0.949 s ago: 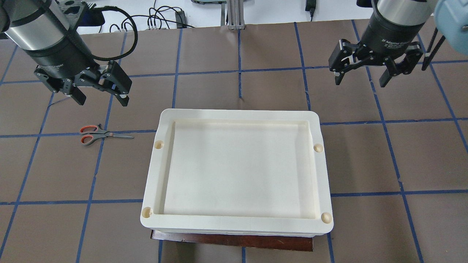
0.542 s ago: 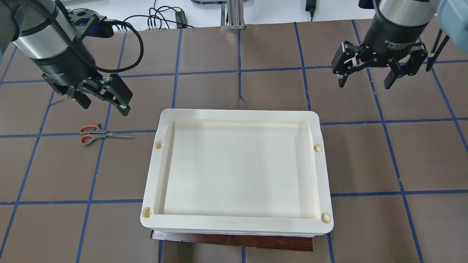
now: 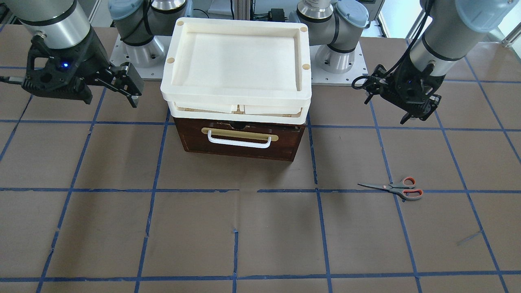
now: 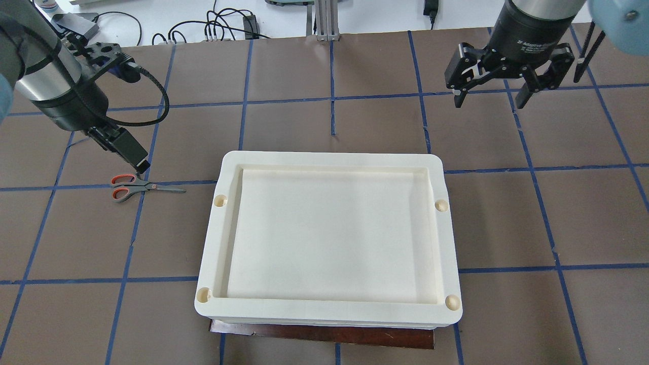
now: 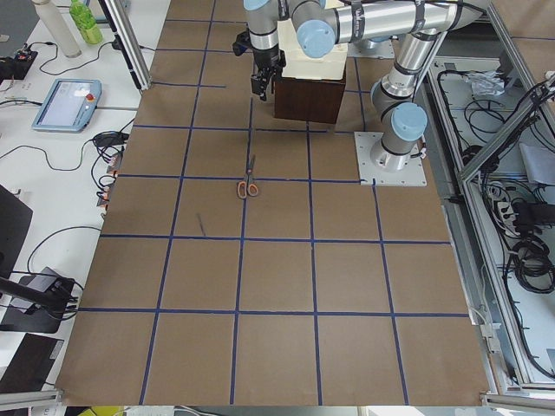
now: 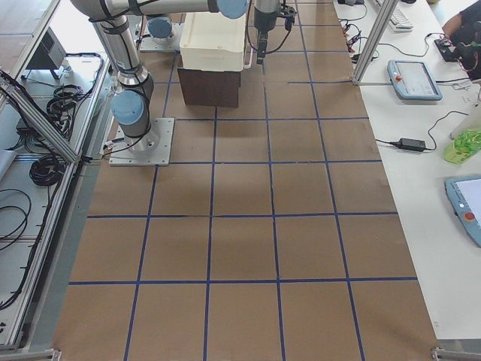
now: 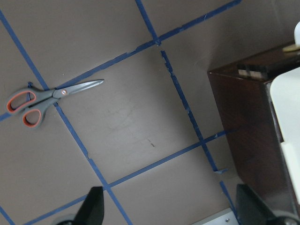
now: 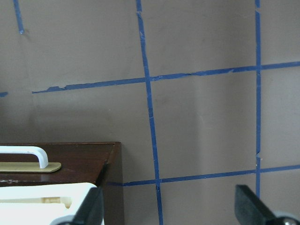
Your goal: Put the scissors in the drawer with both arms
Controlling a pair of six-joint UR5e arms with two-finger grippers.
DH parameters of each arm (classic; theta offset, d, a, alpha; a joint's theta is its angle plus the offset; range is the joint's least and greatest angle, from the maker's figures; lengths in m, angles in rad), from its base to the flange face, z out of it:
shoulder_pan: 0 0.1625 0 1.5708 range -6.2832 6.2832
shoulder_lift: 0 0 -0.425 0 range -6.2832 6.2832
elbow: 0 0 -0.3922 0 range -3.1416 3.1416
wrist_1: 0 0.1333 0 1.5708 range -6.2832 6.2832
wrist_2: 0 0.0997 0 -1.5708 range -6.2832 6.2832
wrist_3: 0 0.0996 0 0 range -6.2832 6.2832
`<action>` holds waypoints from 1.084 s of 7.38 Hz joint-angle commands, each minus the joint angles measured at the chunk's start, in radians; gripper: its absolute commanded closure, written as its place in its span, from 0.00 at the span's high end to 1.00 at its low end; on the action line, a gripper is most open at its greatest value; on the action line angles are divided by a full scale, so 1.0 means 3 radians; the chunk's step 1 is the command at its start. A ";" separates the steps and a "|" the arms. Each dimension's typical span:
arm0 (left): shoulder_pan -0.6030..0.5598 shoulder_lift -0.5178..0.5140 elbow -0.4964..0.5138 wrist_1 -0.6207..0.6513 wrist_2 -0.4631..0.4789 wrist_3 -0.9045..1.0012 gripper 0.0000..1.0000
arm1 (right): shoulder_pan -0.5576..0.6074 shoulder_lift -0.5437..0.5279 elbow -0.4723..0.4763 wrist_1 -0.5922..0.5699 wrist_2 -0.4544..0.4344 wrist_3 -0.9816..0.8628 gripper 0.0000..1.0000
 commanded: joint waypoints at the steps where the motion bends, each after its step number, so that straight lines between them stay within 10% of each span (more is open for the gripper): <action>1: 0.0219 -0.0233 -0.0355 0.0748 0.0105 0.0956 1.00 | 0.0401 0.0389 -0.0162 -0.0298 0.0054 -0.0026 1.00; 8: 0.0678 -0.0971 -0.0775 0.2321 0.0039 0.3037 1.00 | 0.0561 0.0882 0.0195 -0.1086 0.0457 -0.2234 1.00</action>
